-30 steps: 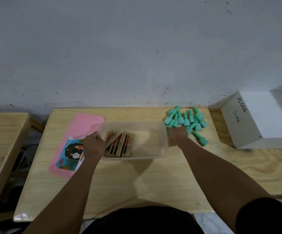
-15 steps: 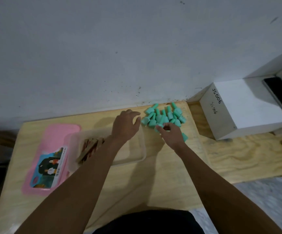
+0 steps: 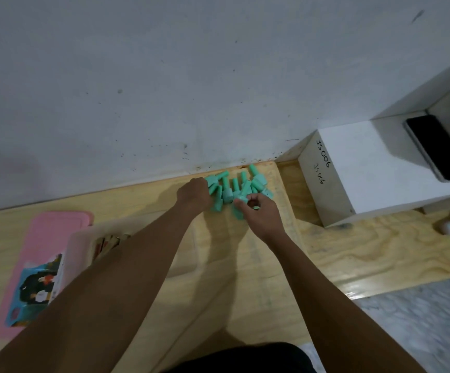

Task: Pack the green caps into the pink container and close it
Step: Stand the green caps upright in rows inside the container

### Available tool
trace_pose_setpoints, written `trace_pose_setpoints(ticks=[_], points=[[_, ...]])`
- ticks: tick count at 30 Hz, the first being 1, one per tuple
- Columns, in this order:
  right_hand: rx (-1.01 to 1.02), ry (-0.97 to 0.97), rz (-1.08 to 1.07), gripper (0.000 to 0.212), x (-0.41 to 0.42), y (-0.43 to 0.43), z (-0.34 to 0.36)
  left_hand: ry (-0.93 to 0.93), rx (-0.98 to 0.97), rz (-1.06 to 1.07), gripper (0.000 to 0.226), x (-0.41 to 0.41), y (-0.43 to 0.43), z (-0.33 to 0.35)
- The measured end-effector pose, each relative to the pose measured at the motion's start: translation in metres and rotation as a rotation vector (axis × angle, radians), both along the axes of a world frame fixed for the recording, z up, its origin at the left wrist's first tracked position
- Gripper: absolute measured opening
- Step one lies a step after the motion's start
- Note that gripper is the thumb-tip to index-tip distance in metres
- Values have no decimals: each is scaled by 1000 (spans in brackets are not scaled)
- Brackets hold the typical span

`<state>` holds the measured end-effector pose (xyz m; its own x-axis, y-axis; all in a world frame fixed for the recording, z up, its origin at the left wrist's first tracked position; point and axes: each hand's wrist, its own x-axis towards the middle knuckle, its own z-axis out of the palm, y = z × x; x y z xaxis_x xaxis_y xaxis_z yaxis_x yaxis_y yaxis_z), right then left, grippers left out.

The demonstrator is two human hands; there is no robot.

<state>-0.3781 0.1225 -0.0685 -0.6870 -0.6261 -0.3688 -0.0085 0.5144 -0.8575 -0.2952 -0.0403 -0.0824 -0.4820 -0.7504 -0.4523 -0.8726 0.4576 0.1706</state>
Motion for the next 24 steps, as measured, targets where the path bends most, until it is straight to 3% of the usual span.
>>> trace_pose_setpoints(ticks=[4, 8, 11, 16, 20, 24], points=[[-18, -19, -21, 26, -2, -1, 3, 118, 71, 37, 43, 7, -5, 0], [-9, -23, -23, 26, 2, -1, 4, 414, 195, 106, 20, 15, -9, 5], [-32, -24, -19, 21, 8, -1, 6, 589, 261, 89, 21, 25, -12, 20], [-68, 1, 124, 35, 22, 0, 18, 906, 582, 317, 25, 65, -8, 63], [-63, 83, 296, 29, 39, -5, 28, 961, 677, 392, 23, 116, 1, 75], [3, 284, 436, 33, 58, -26, 32, 966, 715, 501, 19, 156, 9, 60]])
